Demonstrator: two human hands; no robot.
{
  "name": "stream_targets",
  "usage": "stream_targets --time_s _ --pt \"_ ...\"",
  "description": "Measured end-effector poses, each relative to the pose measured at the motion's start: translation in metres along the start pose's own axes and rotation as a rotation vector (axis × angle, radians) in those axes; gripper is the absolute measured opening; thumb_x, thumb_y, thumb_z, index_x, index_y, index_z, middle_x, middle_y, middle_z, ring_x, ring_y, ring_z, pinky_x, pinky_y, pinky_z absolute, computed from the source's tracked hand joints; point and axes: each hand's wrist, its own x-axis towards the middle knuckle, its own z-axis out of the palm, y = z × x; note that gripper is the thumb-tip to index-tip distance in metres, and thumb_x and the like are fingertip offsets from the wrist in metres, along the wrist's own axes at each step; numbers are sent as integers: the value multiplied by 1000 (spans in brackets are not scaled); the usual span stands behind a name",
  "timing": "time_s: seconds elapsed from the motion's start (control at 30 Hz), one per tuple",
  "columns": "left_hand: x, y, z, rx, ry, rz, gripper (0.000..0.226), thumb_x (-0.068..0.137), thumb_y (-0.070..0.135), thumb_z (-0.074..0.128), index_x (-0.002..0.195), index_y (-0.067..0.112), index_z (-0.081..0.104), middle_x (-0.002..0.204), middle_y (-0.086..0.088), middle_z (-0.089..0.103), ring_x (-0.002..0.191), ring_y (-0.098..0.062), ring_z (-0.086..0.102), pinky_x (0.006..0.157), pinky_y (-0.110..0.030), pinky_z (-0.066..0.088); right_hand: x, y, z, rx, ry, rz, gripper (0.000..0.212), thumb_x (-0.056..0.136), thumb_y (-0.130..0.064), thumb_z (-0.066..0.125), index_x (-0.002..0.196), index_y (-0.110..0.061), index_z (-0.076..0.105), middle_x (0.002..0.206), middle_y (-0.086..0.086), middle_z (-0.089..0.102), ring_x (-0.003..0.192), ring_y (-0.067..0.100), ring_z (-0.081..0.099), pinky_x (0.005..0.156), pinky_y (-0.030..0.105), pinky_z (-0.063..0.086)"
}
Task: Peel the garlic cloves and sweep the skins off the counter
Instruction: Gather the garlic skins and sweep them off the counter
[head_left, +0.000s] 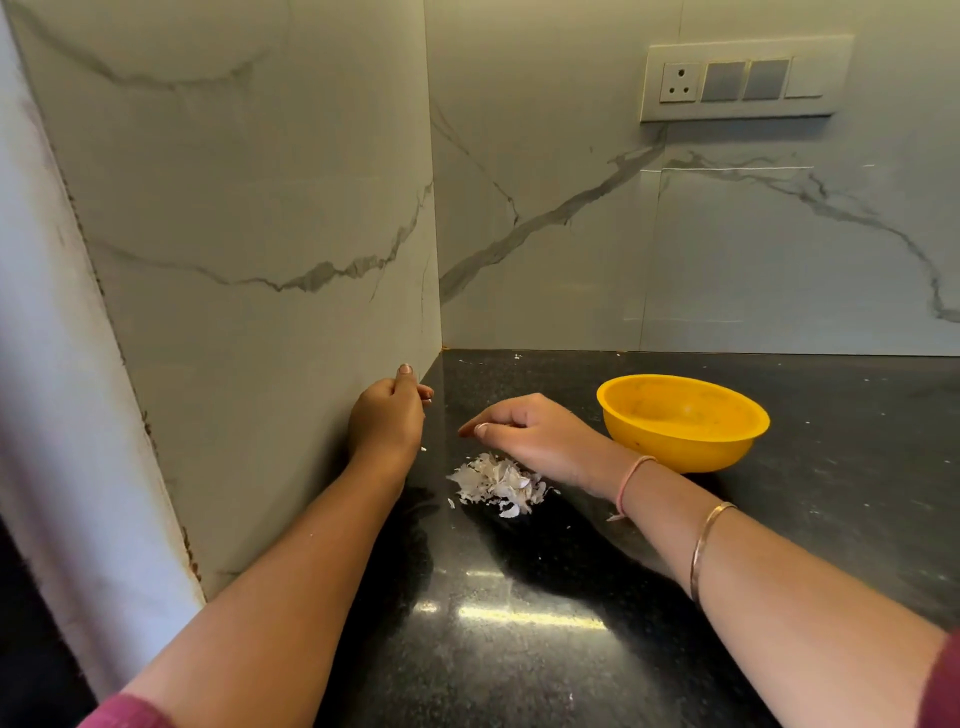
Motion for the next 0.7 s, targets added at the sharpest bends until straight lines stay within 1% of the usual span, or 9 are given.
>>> stream_targets --time_s 0.1,0.17,0.23,0.33,0.4,0.43,0.5,0.6,0.7 --pt "1 0 -1 -35 30 -6 16 94 10 45 84 15 57 90 -5 62 81 -20 56 52 -21 43 -2 1 -1 -25 90 -7 20 93 -12 50 96 -14 70 65 -5 58 45 -1 46 46 12 34" --pt "-2 -1 -2 -16 28 31 29 84 -7 40 85 15 59 89 -1 64 79 -16 56 49 -17 43 -2 0 1 -12 138 -16 28 87 1 45 84 -16 67 72 -2 62 42 -1 44 43 9 33" --pt "-4 -1 -4 3 -13 75 40 75 -13 35 67 16 61 74 2 65 72 -14 57 53 -18 46 -3 -2 2 -29 163 -35 27 85 2 44 77 -14 64 78 3 64 46 2 44 43 11 34" --pt "-8 5 -5 19 -32 80 39 74 -12 34 55 14 56 63 1 62 63 -13 55 59 -23 43 -3 -1 7 -83 146 -72 18 87 -11 48 87 -9 66 80 4 65 59 14 54 51 23 43" --pt "-7 6 -6 12 -28 79 36 77 -7 37 54 14 56 61 0 61 61 -14 52 60 -25 41 -3 2 12 -135 81 -86 20 89 -25 52 99 -13 65 94 4 65 83 18 60 71 32 51" --pt "-8 6 -5 20 -35 70 35 80 -3 38 56 14 57 61 0 61 61 -14 52 60 -25 39 -2 4 15 -183 23 -89 27 90 -34 53 108 -16 62 105 3 62 97 17 58 82 32 50" --pt "-9 6 -5 49 -50 56 34 85 5 39 58 14 59 63 0 61 62 -13 51 59 -26 38 -2 5 22 -317 -84 -69 48 87 -55 51 124 -24 52 124 3 51 119 19 43 100 36 40" --pt "-10 7 -4 42 -51 75 34 87 9 38 60 14 59 66 -2 63 66 -15 51 63 -28 39 -4 3 30 -552 -57 -90 62 80 -71 45 127 -30 47 125 4 46 121 25 37 100 44 33" --pt "-11 8 -4 45 -54 65 34 90 16 38 64 15 59 74 -5 66 72 -17 54 71 -33 43 -4 2 37 -649 9 -129 59 82 -71 42 118 -25 49 111 5 46 109 27 42 90 40 37"
